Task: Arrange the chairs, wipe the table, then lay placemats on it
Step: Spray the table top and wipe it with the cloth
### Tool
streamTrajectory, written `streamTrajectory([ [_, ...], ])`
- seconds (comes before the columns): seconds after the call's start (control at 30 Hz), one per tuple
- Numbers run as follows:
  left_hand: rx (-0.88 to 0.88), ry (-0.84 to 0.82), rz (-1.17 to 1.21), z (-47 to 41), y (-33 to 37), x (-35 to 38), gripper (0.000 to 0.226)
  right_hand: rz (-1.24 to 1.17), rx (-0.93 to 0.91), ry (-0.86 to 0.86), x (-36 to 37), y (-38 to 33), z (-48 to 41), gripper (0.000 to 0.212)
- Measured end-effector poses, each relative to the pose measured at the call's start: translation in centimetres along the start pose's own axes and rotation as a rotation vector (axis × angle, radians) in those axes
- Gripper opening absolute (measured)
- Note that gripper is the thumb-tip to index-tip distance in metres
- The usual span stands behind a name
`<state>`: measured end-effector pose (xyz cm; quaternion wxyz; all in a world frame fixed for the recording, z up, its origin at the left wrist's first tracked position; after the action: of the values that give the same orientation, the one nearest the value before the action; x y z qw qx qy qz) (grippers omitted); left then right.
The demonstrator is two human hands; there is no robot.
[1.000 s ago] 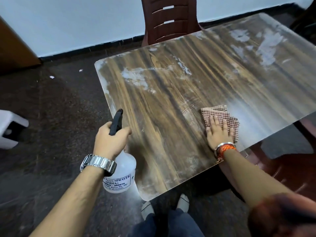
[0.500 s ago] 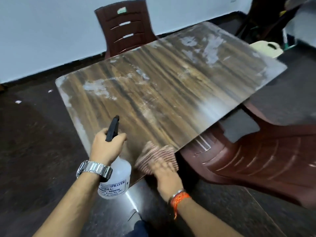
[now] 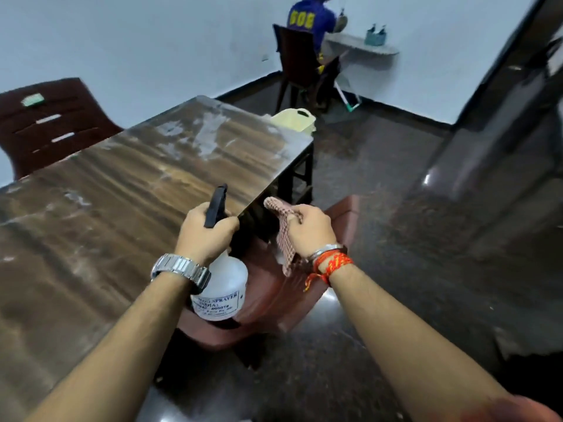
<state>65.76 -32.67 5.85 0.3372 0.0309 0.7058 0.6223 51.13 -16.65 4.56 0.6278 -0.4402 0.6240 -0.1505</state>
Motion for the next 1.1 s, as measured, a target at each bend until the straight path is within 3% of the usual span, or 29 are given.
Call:
streamTrajectory([
  [0.17, 0.155, -0.151, -0.101, -3.7, 5.7, 10.8, 0.019, -0.002, 0.088, 0.134, -5.8, 4.1, -8.0, 0.026],
  [0.33, 0.245, -0.189, -0.171, -8.5, 10.1, 20.0, 0.021, -0.098, 0.126, 0.216, -9.5, 7.8, -16.2, 0.027],
  [0.5, 0.298, -0.235, -0.245, -14.3, 14.1, 28.2, 0.025, -0.109, 0.129, 0.202, -11.7, 9.5, -24.7, 0.027],
  [0.6, 0.358, -0.248, -0.307, -18.2, 15.9, 32.4, 0.024, 0.012, 0.085, 0.151, -11.7, 10.7, -30.0, 0.027],
  [0.77, 0.387, -0.265, -0.381, -23.8, 17.9, 38.2, 0.042, 0.145, 0.046, -0.03, -9.6, 13.1, -38.3, 0.055],
  [1.1, 0.279, -0.085, -0.45, -36.9, 18.8, 46.4, 0.038, 0.122, -0.159, -0.184, -4.9, 16.6, -56.5, 0.046],
])
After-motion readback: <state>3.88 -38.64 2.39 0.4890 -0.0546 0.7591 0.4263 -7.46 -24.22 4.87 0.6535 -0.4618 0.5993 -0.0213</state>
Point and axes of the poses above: each hand's wrist, its own z-axis away from the middle knuckle, its own x-axis out of the palm, y = z × x, the point moved 8 cm from there along -z, towards the middle knuckle, and after that the axes turned 9 degrees about y, right-handed, at the moved point
